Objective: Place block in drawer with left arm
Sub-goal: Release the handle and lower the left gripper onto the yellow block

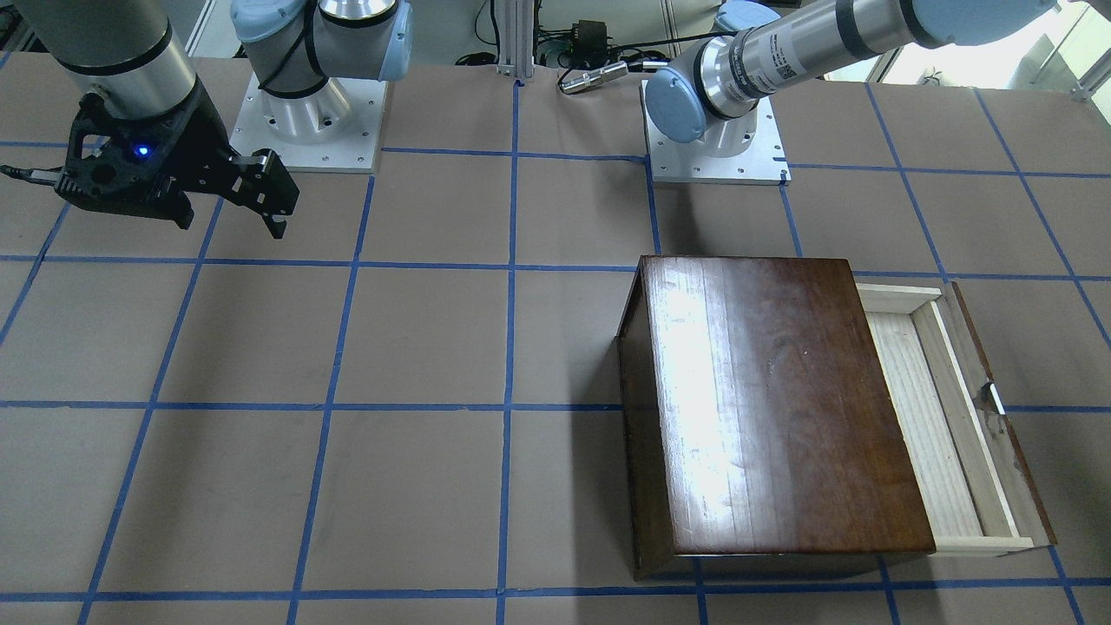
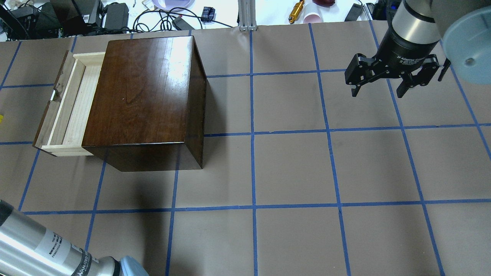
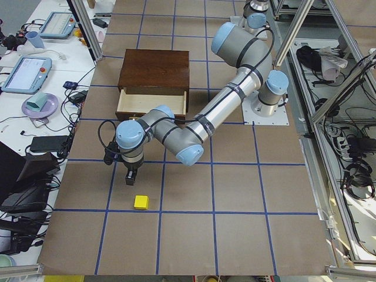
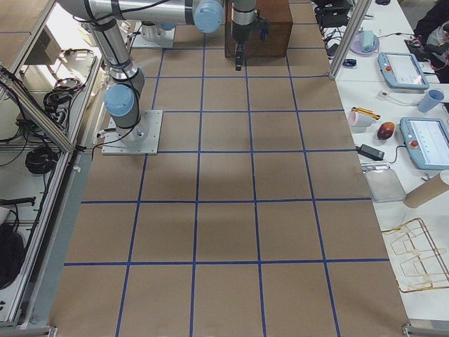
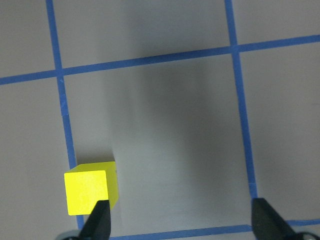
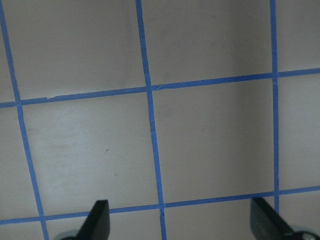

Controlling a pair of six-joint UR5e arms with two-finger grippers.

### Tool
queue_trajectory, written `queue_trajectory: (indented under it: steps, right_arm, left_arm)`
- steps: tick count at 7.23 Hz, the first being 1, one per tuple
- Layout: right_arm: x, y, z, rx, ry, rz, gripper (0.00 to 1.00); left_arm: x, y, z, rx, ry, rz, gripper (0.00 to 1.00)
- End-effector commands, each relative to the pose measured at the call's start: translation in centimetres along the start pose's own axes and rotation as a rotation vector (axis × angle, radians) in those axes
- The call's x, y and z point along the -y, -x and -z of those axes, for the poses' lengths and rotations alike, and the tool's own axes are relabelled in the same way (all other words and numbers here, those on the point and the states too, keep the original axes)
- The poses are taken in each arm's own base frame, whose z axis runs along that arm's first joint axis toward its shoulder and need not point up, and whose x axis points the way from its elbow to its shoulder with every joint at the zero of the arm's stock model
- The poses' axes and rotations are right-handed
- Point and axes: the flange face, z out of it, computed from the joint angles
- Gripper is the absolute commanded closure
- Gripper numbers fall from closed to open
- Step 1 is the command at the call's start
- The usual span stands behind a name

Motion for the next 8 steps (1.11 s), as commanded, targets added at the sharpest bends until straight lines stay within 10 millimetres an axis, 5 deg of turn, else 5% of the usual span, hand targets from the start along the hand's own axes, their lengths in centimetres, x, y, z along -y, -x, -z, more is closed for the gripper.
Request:
queue_trajectory:
  steps: [1, 8]
  right_arm:
    - [0.0, 0.0, 0.0, 0.0, 0.0, 0.0, 0.0]
    - [0.0, 0.0, 0.0, 0.0, 0.0, 0.0, 0.0]
  left_arm:
    - [-1.0, 3.1, -3.0, 0.039, -0.02, -0.012, 0.0]
    - [-1.9, 6.5, -10.0, 0.018, -0.001, 0.01, 0.0]
